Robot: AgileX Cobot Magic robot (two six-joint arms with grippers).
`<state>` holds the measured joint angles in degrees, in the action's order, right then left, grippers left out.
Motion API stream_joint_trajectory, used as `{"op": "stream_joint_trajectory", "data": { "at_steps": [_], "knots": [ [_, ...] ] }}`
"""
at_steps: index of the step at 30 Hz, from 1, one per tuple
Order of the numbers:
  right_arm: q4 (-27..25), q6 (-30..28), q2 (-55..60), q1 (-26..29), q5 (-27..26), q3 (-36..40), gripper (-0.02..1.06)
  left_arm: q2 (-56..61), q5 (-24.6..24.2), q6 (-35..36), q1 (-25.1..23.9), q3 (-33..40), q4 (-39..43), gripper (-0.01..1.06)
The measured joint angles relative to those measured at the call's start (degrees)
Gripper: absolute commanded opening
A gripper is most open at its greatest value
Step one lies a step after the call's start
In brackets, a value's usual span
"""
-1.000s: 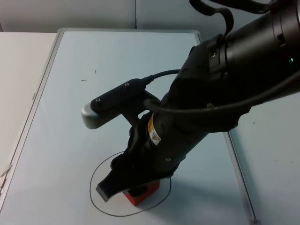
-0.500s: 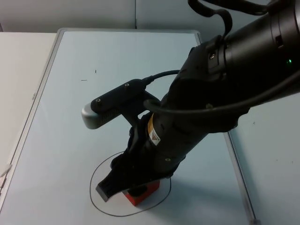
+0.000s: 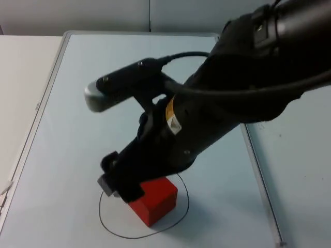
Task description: Pick up one cube with the left hand and another cube with the right hand. First place the cube in the right hand at the target position, then stack the cube in the left hand on top.
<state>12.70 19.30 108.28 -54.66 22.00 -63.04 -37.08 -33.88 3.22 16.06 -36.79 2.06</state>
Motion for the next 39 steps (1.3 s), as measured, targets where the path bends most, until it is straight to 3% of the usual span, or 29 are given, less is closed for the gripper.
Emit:
{"op": "stream_joint_trajectory", "data": {
  "at_steps": [9, 13, 19, 22, 25, 28, 29, 32, 39],
  "knots": [
    [6.5, 0.0, -23.8, 0.0, 3.4, -1.3, 0.86, 0.0, 0.0, -0.2, 0.0, 0.0, 0.0, 0.28],
    [8.3, -4.2, -40.7, 0.0, 5.8, -1.3, 0.86, 0.0, 0.0, -0.2, 0.0, 0.0, 0.0, 0.28],
    [8.3, -8.6, -53.7, -0.2, 12.0, -1.3, 0.86, 0.0, 0.1, -2.3, 0.0, 0.0, -2.1, 0.28],
    [8.3, -9.9, -61.6, -0.2, 17.8, -1.3, 0.86, -0.9, 1.5, -9.1, 0.0, 0.0, -9.9, 0.28],
    [8.3, -10.2, -64.9, -0.2, 20.1, -1.3, 0.86, -2.8, 2.5, -15.0, 0.0, 0.0, -16.1, 0.26],
    [8.3, -10.3, -67.9, -0.2, 22.8, -1.3, 0.86, -8.1, 3.3, -24.2, 0.0, 0.0, -25.6, 0.13],
    [8.3, -10.3, -67.9, -0.2, 22.8, -1.3, 0.86, -8.1, 3.3, -24.2, 0.0, 0.0, -25.6, 0.07],
    [8.3, -10.4, -68.9, -0.2, 25.6, -1.3, 0.86, -14.7, 3.5, -34.0, 0.0, -1.2, -34.0, 0.00],
    [8.8, -10.5, -69.0, -0.2, 28.4, 0.4, 0.86, -26.4, 2.9, -47.2, 0.0, -5.1, -47.0, 0.00]
  ]
}}
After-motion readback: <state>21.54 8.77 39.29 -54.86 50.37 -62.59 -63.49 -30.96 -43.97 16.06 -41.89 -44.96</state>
